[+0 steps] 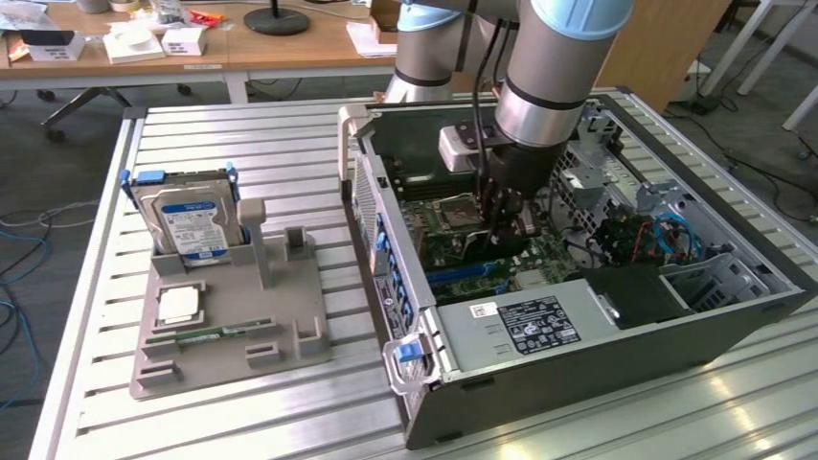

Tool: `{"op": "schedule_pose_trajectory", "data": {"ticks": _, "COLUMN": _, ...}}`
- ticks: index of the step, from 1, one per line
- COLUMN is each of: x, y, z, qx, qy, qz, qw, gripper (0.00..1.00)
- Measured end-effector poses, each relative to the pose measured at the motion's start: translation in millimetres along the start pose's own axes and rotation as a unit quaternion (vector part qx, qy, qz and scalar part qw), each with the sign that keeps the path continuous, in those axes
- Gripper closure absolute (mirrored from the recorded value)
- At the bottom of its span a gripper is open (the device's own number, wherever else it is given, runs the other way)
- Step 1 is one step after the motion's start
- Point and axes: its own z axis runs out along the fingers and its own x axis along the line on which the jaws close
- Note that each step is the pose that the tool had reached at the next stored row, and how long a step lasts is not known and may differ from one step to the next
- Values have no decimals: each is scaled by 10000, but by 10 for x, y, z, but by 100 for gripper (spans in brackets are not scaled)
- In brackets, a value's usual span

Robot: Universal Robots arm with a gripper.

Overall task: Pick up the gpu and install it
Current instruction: 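Insert the gpu into the slot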

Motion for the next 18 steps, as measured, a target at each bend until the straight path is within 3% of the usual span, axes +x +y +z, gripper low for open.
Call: {"op": "schedule_pose_trajectory", "data": {"ticks": 18, "x": 37, "y": 19, "z": 43, "qx": 0, "qy": -1, "qz": 0, "qw": 10000, "gripper": 73}}
